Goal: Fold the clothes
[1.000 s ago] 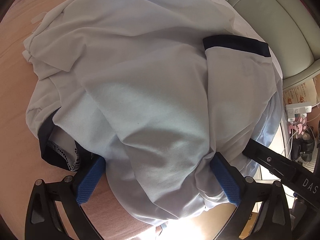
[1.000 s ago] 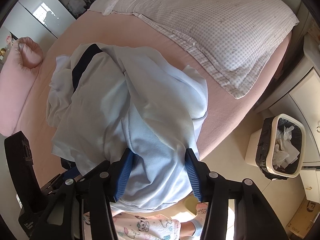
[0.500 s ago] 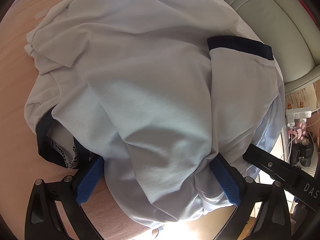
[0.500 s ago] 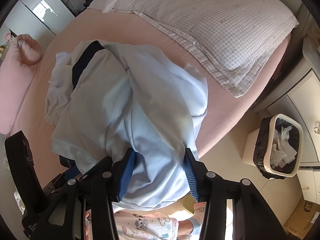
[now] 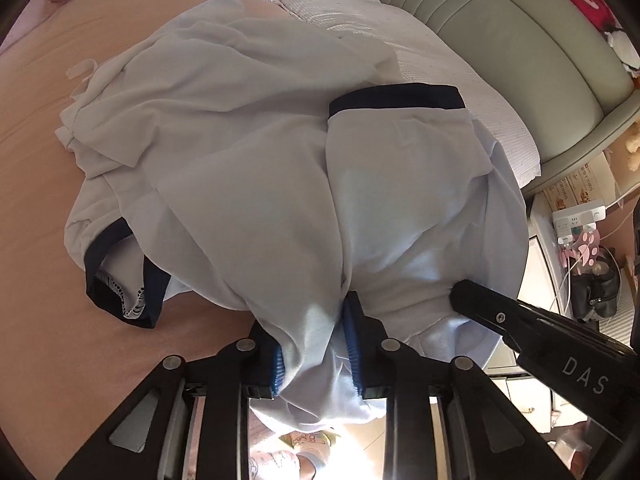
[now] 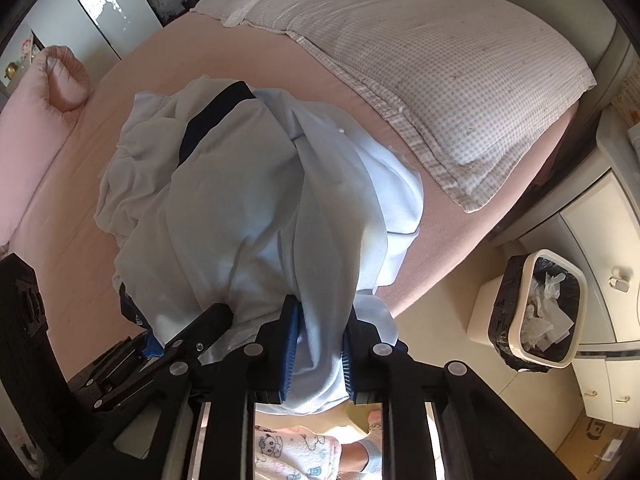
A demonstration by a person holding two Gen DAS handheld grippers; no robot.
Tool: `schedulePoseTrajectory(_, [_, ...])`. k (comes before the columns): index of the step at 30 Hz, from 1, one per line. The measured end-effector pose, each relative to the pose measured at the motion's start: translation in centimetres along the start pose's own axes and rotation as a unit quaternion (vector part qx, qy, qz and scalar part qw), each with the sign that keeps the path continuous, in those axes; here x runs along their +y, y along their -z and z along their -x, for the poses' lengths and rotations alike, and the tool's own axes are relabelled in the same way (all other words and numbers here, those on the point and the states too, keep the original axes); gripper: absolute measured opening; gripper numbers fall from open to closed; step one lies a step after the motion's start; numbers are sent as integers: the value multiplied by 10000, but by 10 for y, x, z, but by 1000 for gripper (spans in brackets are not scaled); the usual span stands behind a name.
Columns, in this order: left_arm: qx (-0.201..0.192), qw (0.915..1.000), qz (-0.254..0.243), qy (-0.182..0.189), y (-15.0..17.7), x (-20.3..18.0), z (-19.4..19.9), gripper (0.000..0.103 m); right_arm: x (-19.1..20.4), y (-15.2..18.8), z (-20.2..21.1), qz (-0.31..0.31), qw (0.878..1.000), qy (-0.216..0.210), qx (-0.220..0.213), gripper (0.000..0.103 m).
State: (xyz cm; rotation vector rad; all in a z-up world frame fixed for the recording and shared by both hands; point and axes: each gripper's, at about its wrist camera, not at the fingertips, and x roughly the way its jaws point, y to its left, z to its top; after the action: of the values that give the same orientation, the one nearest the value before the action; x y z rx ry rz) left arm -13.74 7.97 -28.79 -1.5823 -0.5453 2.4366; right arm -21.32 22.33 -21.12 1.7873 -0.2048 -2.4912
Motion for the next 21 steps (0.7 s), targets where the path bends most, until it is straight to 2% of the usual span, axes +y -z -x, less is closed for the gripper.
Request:
schedulePoseTrajectory(5, [-115,9993,258,237,11,14,23,15,-2,7,14,-41,9994,-340,-49,9])
schedulePoseTrajectory(7, [-178,9990,316,280,-16,26,26,14,-3,12,17,-80,9987,-496,-55,9])
schedulePoseTrajectory(9, [-259,9988,329,269,-34,58,48,13,-1,17,22,-72,9980,-626,-89,8])
schedulePoseTrajectory(14, [-551,9980,266,152,-49,32,69,9,10,29,26,1,9959,-898,-96,7])
schedulePoseTrajectory(21, [-777,9961,408,41,-60,53,95,8,45,39,40,134,9931,-1157,-141,7])
